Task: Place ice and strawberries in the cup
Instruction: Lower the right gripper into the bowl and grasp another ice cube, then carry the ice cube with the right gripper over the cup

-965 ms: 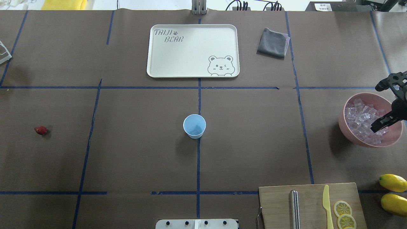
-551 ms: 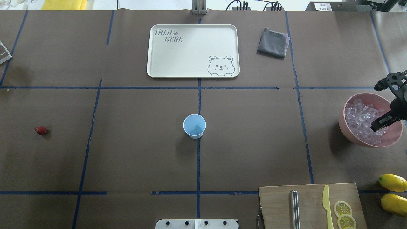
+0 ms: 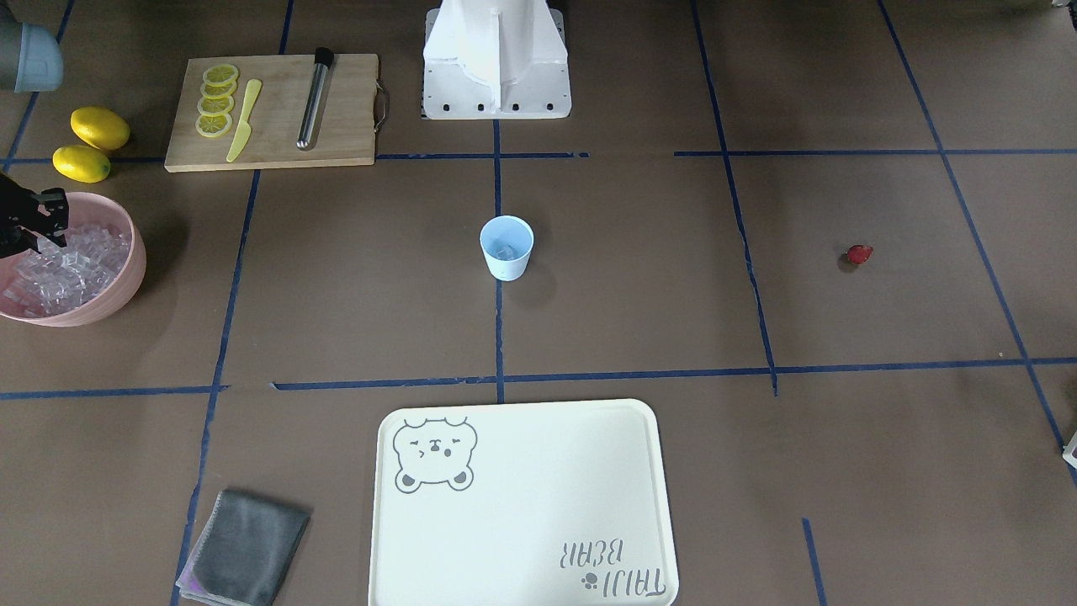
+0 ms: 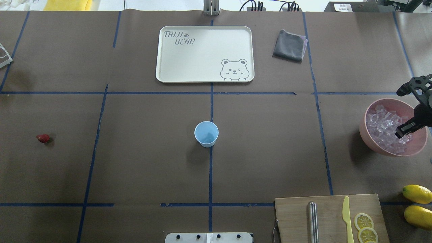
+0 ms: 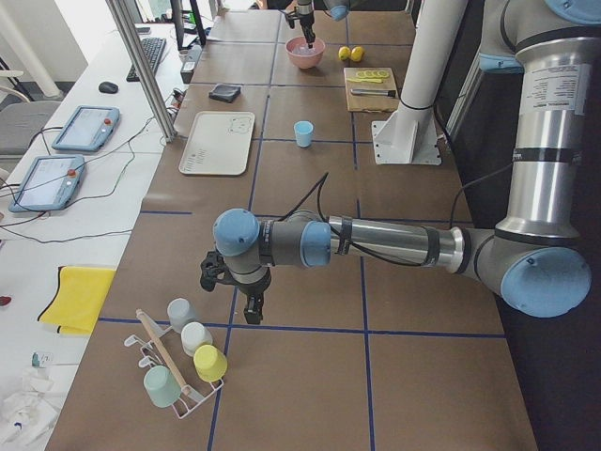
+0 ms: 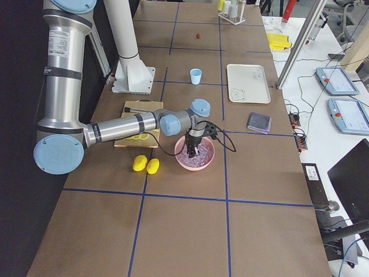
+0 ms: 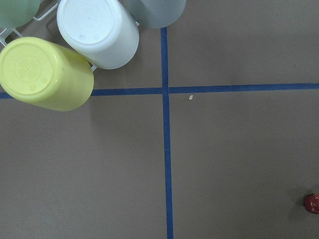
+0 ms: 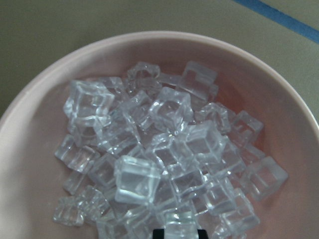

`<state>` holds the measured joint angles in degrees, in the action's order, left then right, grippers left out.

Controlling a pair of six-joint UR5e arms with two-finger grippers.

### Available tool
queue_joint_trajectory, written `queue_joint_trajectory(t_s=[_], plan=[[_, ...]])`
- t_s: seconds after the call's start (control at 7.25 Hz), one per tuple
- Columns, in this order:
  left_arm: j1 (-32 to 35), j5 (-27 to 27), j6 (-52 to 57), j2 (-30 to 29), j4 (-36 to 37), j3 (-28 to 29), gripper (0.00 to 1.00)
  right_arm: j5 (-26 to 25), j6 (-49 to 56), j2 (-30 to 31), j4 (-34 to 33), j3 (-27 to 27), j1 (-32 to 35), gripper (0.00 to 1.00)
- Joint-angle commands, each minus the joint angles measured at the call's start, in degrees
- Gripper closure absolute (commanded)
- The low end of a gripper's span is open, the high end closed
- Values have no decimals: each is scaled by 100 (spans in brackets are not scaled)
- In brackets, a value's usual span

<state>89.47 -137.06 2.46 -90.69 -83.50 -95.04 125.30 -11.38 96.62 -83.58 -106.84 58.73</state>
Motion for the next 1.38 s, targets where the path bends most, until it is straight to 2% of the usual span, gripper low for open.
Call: queue_joint_trajectory(t_s=[0.0, 0.28, 0.55, 0.69, 0.96, 1.24], plan=[[0, -5, 0, 7, 0, -6, 0, 20, 31, 66, -27, -160, 42, 100], [0, -5, 0, 7, 0, -6, 0, 100, 66, 338, -106, -634, 340, 100], [0, -31, 0, 42, 0, -67, 0, 100, 154, 43, -1225, -1423, 543, 100], [0, -40, -235, 60, -18, -102, 0, 134, 137, -307, -1692, -1636, 543, 100], [0, -40, -272, 60, -18, -129, 0, 537, -221, -1403, -2256, -1508, 517, 100], [0, -40, -272, 60, -9, -129, 0, 574, -1456, -2765, -2767, -1340, -78, 100]])
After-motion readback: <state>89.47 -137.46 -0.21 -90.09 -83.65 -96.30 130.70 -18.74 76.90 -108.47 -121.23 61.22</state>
